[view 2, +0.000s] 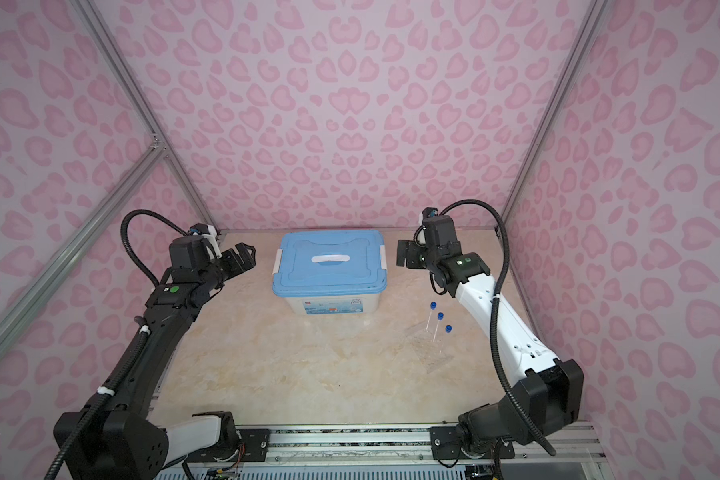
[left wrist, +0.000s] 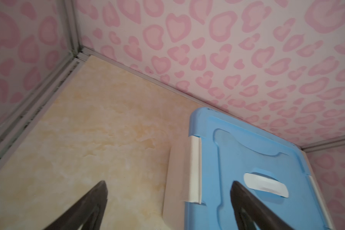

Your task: Organize the chemistry lab equipment

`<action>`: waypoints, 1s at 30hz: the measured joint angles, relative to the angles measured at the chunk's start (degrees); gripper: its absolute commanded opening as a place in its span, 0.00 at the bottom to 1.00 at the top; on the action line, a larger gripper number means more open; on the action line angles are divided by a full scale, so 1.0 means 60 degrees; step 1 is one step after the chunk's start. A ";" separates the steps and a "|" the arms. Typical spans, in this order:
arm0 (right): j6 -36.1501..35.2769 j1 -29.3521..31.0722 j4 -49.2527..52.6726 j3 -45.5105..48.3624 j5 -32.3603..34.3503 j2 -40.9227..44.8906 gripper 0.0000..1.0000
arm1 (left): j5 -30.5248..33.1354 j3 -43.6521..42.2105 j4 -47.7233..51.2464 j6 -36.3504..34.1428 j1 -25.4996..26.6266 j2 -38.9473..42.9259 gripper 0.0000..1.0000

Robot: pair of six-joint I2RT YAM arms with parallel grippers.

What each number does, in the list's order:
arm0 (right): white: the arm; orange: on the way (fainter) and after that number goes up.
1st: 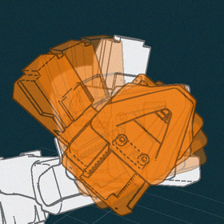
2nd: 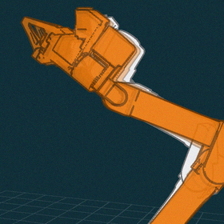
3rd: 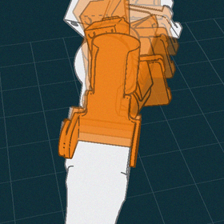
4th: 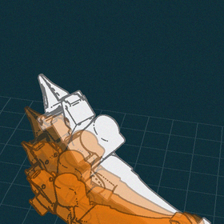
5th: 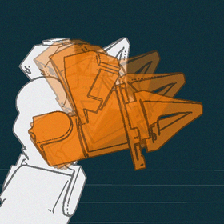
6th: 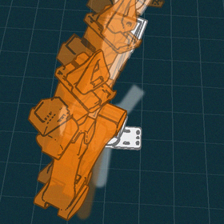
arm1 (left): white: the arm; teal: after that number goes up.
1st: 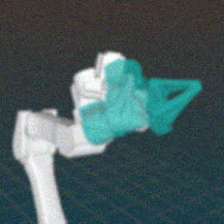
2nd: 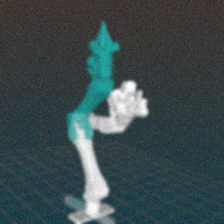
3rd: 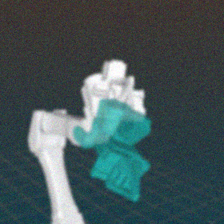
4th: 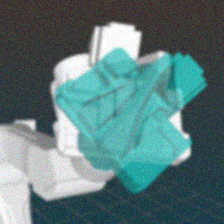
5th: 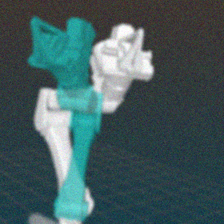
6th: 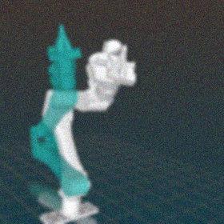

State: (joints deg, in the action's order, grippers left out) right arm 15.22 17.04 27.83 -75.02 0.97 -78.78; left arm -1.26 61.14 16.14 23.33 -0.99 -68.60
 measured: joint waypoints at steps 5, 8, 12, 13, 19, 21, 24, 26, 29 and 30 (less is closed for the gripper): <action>-0.0729 -0.1530 -0.2299 0.3020 0.0627 0.1588 0.96 | 0.1439 -0.1428 -0.1537 -0.0754 -0.0091 0.0601 0.97; -0.1093 -0.2357 -0.3606 0.4353 0.0834 0.1883 0.96 | 0.2076 -0.2131 -0.2379 -0.1111 -0.0095 0.0652 0.96; -0.1304 -0.3231 -0.4929 0.5370 0.0874 0.1596 0.96 | 0.2812 -0.3585 -0.3585 -0.1417 -0.0124 0.0597 0.98; -0.1337 -0.3348 -0.5326 0.5614 0.0954 0.1450 0.96 | 0.2987 -0.3949 -0.3942 -0.1475 -0.0127 0.0510 0.97; -0.1716 -0.3544 -0.7450 0.7133 0.0787 0.0328 0.96 | 0.3319 -0.5056 -0.5457 -0.1807 -0.0164 -0.0433 1.00; -0.1716 -0.3628 -0.8051 0.7446 0.0572 0.0036 0.96 | 0.3111 -0.5337 -0.6062 -0.2011 -0.0164 -0.0725 0.99; -0.1701 -0.3679 -0.9238 0.7992 0.0295 -0.0291 0.96 | 0.2667 -0.5716 -0.7060 -0.2320 -0.0164 -0.1104 0.98; -0.1610 -0.3679 -1.0021 0.8393 0.0157 -0.0426 0.96 | 0.2218 -0.5839 -0.7646 -0.2524 -0.0164 -0.1377 0.98; -0.1606 -0.3668 -1.0979 0.8790 -0.0142 -0.0627 0.96 | 0.1719 -0.6084 -0.8728 -0.2736 -0.0182 -0.1891 0.99; -0.1606 -0.3625 -1.1351 0.8907 -0.0189 -0.0688 0.96 | 0.1599 -0.6251 -0.9176 -0.2827 -0.0182 -0.2113 1.00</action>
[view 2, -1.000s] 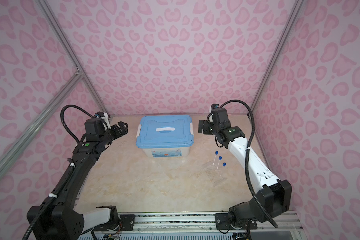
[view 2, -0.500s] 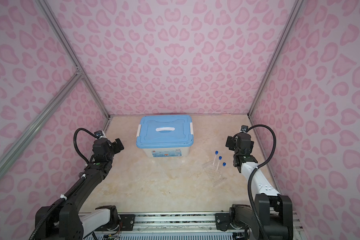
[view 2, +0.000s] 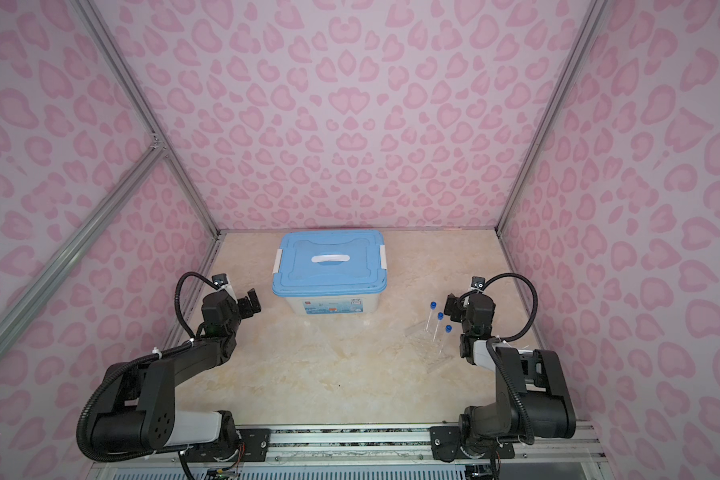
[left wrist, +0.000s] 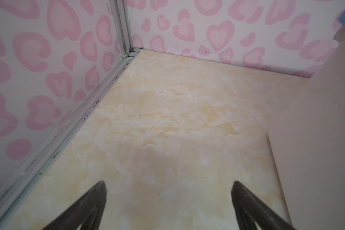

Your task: Organize the chemistry lab equipment

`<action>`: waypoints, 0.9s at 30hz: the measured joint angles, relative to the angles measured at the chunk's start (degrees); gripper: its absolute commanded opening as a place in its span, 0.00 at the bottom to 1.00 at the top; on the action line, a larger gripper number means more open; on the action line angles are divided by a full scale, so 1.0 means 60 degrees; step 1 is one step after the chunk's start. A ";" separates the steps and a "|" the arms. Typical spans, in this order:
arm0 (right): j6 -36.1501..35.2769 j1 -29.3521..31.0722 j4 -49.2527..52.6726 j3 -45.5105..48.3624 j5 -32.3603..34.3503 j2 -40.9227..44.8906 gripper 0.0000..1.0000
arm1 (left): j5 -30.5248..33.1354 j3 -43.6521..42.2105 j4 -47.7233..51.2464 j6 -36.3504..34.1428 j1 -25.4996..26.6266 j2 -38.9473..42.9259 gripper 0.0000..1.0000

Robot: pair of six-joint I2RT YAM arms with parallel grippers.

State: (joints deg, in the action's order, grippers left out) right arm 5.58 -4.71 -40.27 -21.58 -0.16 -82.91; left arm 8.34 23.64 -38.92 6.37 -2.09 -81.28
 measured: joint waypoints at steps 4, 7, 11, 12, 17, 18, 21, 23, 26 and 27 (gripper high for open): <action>-0.0262 0.0401 -0.1475 0.0634 -0.0058 -0.0321 0.96 | -0.0521 -0.0648 -0.1096 -0.0200 -0.0015 -0.0346 0.97; -0.0510 0.0678 -0.2422 0.0871 -0.0058 -0.0922 0.96 | -0.1122 -0.0703 -0.1577 -0.0404 -0.0025 -0.0463 0.97; -0.0678 0.0674 -0.2320 0.0357 0.0022 -0.0903 0.96 | -0.1872 -0.0707 -0.2029 -0.0612 -0.0131 -0.0481 0.97; -0.0710 0.0678 -0.2455 0.0244 0.0007 -0.0892 0.97 | -0.1942 -0.0707 -0.2091 -0.0663 -0.0153 -0.0481 0.97; -0.0718 0.0678 -0.2382 0.0273 0.0011 -0.0980 0.98 | -0.1949 -0.0725 -0.2211 -0.0663 -0.0117 -0.0477 0.97; -0.0725 0.0674 -0.2266 0.0219 0.0011 -0.0922 0.98 | -0.1851 -0.0725 -0.2211 -0.0659 -0.0080 -0.0477 0.97; -0.0780 0.0674 -0.2255 0.0193 0.0004 -0.0896 0.98 | -0.1781 -0.0721 -0.2211 -0.0659 -0.0062 -0.0477 0.97; -0.0783 0.0674 -0.2186 0.0193 -0.0015 -0.0889 0.98 | -0.1708 -0.0721 -0.2211 -0.0659 -0.0058 -0.0477 0.97; -0.0783 0.0674 -0.2178 0.0193 -0.0015 -0.0874 0.98 | -0.1632 -0.0685 -0.2200 -0.0656 -0.0033 -0.0488 0.97; -0.0787 0.0674 -0.2175 0.0193 -0.0015 -0.0871 0.98 | -0.1577 -0.0627 -0.2197 -0.0656 -0.0018 -0.0521 0.97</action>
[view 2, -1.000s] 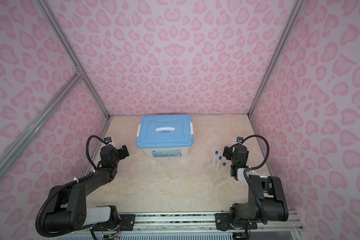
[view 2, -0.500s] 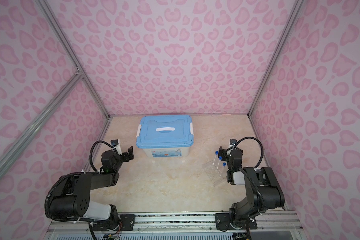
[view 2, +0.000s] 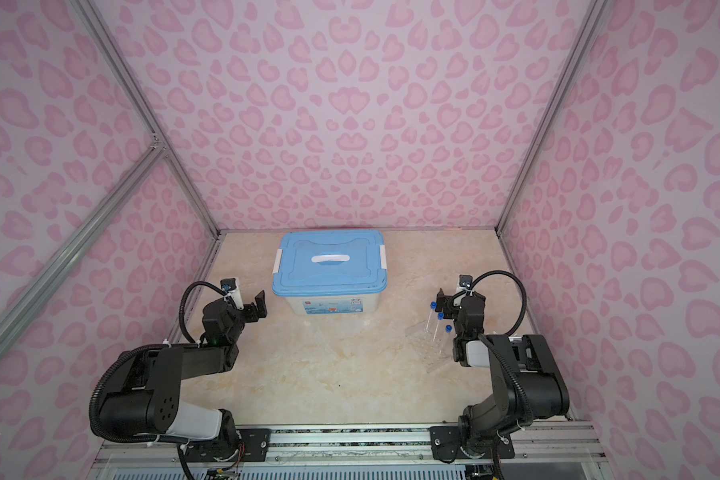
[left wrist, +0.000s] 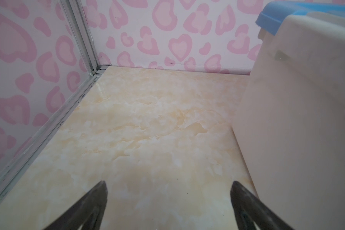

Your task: Organize the chemistry lab equipment

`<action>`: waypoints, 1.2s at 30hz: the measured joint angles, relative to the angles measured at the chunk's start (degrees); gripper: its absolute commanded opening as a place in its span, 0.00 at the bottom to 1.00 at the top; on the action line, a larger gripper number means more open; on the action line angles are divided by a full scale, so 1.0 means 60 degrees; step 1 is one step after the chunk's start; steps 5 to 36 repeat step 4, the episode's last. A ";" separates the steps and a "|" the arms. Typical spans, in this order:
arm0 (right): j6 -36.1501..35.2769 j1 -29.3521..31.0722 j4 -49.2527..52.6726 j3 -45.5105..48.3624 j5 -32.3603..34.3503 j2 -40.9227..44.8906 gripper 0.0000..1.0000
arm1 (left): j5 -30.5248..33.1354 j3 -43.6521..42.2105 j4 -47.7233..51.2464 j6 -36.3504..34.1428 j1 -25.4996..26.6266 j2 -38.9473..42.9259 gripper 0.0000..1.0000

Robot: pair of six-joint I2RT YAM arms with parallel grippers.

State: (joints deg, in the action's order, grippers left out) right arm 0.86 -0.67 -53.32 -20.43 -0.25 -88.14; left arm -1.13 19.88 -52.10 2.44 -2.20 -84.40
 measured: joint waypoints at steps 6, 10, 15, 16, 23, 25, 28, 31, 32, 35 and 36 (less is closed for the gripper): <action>0.0000 -0.0007 0.0007 0.0000 -0.0004 0.0000 0.98 | 0.0015 0.0051 -0.0004 0.0000 0.0011 -0.0018 0.97; 0.0000 -0.0007 0.0007 0.0000 -0.0004 0.0000 0.98 | 0.0015 0.0051 -0.0004 0.0000 0.0011 -0.0018 0.97; 0.0000 -0.0007 0.0007 0.0000 -0.0004 0.0000 0.98 | 0.0015 0.0051 -0.0004 0.0000 0.0011 -0.0018 0.97; 0.0000 -0.0007 0.0007 0.0000 -0.0004 0.0000 0.98 | 0.0015 0.0051 -0.0004 0.0000 0.0011 -0.0018 0.97; 0.0000 -0.0007 0.0007 0.0000 -0.0004 0.0000 0.98 | 0.0015 0.0051 -0.0004 0.0000 0.0011 -0.0018 0.97; 0.0000 -0.0007 0.0007 0.0000 -0.0004 0.0000 0.98 | 0.0015 0.0051 -0.0004 0.0000 0.0011 -0.0018 0.97; 0.0000 -0.0007 0.0007 0.0000 -0.0004 0.0000 0.98 | 0.0015 0.0051 -0.0004 0.0000 0.0011 -0.0018 0.97; 0.0000 -0.0007 0.0007 0.0000 -0.0004 0.0000 0.98 | 0.0015 0.0051 -0.0004 0.0000 0.0011 -0.0018 0.97; 0.0000 -0.0007 0.0007 0.0000 -0.0004 0.0000 0.98 | 0.0015 0.0051 -0.0004 0.0000 0.0011 -0.0018 0.97; 0.0000 -0.0007 0.0007 0.0000 -0.0004 0.0000 0.98 | 0.0015 0.0051 -0.0004 0.0000 0.0011 -0.0018 0.97; 0.0000 -0.0007 0.0007 0.0000 -0.0004 0.0000 0.98 | 0.0015 0.0051 -0.0004 0.0000 0.0011 -0.0018 0.97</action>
